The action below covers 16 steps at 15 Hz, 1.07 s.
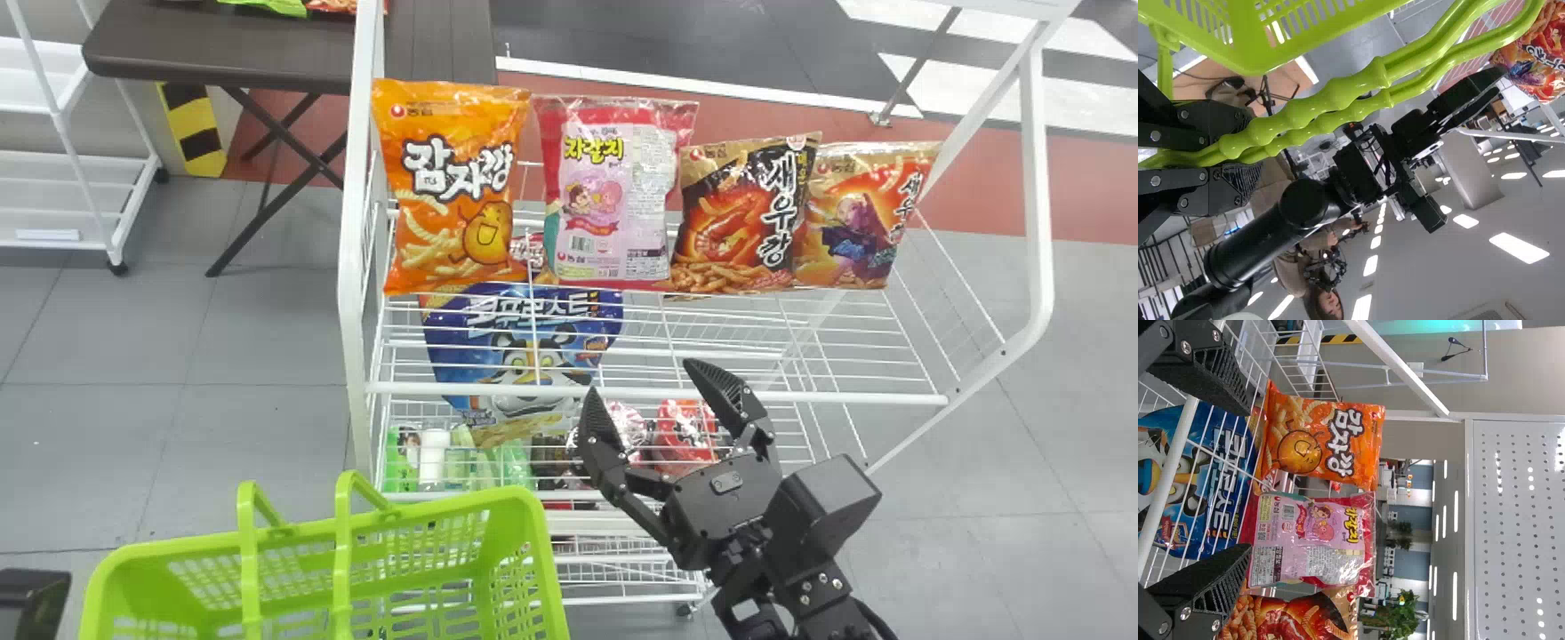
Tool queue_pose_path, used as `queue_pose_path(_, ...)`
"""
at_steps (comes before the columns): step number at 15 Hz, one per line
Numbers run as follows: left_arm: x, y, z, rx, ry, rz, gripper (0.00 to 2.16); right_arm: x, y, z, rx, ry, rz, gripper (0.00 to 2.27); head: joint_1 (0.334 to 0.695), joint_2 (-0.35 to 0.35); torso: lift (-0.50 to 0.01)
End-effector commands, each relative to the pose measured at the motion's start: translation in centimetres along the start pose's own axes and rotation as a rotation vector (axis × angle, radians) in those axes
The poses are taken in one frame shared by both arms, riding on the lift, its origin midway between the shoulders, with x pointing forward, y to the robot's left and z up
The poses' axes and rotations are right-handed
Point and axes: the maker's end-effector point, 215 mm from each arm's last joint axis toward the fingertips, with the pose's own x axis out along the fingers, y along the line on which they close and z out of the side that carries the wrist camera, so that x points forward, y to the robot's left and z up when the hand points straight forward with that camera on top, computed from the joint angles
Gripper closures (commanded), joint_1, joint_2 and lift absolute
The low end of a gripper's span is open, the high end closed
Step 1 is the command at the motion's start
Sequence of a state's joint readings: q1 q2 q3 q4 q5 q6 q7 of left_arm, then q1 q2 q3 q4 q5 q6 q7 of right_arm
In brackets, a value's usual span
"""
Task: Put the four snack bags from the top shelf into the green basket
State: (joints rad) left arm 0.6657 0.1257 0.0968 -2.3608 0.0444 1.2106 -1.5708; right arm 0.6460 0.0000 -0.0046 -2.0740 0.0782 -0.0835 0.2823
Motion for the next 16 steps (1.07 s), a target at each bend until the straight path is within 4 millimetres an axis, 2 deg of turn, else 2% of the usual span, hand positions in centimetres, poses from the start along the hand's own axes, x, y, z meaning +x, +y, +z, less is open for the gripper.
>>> queue_pose_path(1,0.1,-0.2,-0.1,-0.011,-0.001,-0.012,2.15,0.1,0.1,-0.1,0.004,0.002,0.001,0.11,0.695,-0.232,0.0)
queue_pose_path(3,0.2,-0.2,-0.2,-0.013,0.001,-0.013,2.15,0.7,0.0,-0.1,0.012,0.001,0.002,0.11,0.695,-0.232,0.0)
queue_pose_path(6,0.5,-0.3,-0.4,-0.013,0.01,-0.013,2.15,4.2,0.4,-1.3,0.036,0.05,0.022,0.11,0.695,-0.223,0.0)
queue_pose_path(11,0.6,-0.3,-0.6,-0.03,0.012,-0.016,2.15,13.5,0.7,-1.2,0.028,0.021,0.064,0.11,0.695,-0.152,0.0)
queue_pose_path(12,0.5,-0.3,-0.6,-0.033,0.013,-0.015,2.15,15.6,0.7,-0.5,0.028,-0.004,0.075,0.11,0.695,-0.14,0.0)
queue_pose_path(16,0.5,-0.1,-0.8,-0.041,0.014,-0.014,2.15,21.9,1.6,-0.4,0.087,0.004,0.122,0.11,0.695,-0.093,0.0)
